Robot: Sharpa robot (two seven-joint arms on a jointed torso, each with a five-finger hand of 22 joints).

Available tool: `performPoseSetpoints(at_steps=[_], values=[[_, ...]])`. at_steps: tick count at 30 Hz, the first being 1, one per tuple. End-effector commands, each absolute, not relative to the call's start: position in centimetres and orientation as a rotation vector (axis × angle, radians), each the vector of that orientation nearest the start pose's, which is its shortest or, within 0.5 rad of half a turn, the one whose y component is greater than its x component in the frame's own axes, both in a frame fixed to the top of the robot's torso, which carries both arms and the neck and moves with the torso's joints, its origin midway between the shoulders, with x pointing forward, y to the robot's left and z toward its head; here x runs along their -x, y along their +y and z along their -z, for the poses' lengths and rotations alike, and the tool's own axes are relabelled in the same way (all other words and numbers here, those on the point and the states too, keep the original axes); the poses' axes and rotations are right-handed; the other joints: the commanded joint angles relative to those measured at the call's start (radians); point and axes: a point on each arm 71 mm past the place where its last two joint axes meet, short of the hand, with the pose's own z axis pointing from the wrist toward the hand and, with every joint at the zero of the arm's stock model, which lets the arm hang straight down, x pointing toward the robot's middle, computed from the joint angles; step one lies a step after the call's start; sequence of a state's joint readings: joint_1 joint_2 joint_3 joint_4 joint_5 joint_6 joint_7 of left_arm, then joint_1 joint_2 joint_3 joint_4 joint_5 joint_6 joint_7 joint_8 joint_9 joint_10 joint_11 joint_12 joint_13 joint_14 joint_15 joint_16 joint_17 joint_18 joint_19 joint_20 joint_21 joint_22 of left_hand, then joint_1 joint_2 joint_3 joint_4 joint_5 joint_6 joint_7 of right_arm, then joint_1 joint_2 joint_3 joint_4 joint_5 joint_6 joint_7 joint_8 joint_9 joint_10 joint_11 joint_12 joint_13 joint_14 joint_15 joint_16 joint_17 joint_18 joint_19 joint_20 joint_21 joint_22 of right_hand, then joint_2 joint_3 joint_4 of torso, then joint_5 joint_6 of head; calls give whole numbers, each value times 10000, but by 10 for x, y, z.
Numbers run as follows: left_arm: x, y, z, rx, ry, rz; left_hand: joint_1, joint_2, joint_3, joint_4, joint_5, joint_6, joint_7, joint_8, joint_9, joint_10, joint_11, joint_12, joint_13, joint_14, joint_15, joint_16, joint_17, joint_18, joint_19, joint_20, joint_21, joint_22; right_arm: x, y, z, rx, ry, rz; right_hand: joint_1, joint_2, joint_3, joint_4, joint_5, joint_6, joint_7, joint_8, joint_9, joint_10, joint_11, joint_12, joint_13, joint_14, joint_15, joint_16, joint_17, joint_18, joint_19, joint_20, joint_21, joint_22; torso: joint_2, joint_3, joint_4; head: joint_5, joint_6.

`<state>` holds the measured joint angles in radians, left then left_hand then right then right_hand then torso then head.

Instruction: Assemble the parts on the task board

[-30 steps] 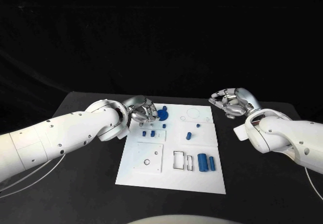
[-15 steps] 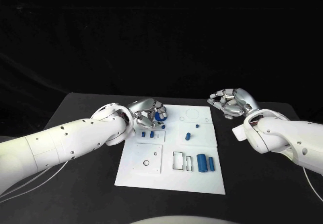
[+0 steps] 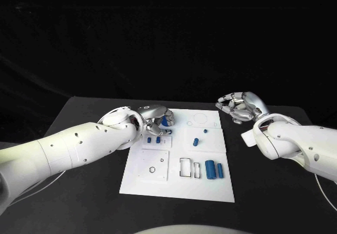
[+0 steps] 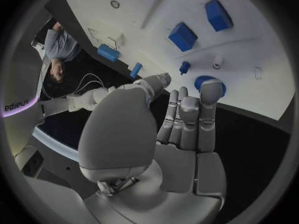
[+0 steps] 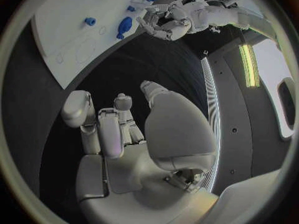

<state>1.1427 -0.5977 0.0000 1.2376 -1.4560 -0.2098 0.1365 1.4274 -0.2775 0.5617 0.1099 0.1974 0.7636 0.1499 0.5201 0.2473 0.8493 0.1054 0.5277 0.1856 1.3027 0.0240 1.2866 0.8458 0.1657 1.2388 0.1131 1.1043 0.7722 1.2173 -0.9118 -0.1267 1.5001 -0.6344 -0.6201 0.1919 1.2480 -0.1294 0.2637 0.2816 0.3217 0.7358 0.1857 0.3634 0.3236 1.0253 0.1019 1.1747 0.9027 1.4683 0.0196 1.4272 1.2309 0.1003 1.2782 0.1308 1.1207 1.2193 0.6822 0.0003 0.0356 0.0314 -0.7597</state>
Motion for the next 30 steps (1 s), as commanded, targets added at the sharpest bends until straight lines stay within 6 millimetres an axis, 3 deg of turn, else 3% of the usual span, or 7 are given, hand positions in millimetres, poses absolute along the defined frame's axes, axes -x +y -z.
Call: performPoseSetpoints(at_steps=[1, 9, 30], values=[[-518, 138, 222, -3699, 17350, 7672, -46, 44, 38, -94, -7, 135, -13, -62, -28, 91, -42, -91, -74, 194, -26, 141, 138, -179, 174, 14, 201, 268, -486, -257, 195, -6082, 14660, -9496, 88, 17, -53, 14, 36, -80, -8, 50, 16, -50, -15, -22, -9, 74, 38, -63, -9, 137, -59, -24, -68, -16, 2, 10, 8, 7, -16], [-519, 134, 224, -3925, 17696, 7397, -174, 16, 65, -165, -33, 301, -57, -142, -102, 391, -102, -166, -247, 593, -86, 404, 478, -298, 517, 6, 701, 951, -486, -257, 195, -6090, 14671, -9496, 94, 27, -57, 20, 54, -82, -9, 60, 18, -65, -17, -45, -43, 70, 36, -75, -23, 141, -67, -26, -90, -30, -18, 19, 0, 10, -57], [-528, 122, 231, -3882, 17917, 6775, -132, 181, 171, -295, -31, 495, -89, -155, -136, 691, -185, -89, -295, 814, -167, 520, 556, -332, 640, -68, 901, 1191, -485, -255, 195, -6075, 14677, -9537, 94, 27, -57, 20, 54, -82, -9, 60, 18, -65, -17, -45, -43, 70, 36, -75, -23, 141, -67, -26, -90, -30, -9, 7, 1, -11, -28]])
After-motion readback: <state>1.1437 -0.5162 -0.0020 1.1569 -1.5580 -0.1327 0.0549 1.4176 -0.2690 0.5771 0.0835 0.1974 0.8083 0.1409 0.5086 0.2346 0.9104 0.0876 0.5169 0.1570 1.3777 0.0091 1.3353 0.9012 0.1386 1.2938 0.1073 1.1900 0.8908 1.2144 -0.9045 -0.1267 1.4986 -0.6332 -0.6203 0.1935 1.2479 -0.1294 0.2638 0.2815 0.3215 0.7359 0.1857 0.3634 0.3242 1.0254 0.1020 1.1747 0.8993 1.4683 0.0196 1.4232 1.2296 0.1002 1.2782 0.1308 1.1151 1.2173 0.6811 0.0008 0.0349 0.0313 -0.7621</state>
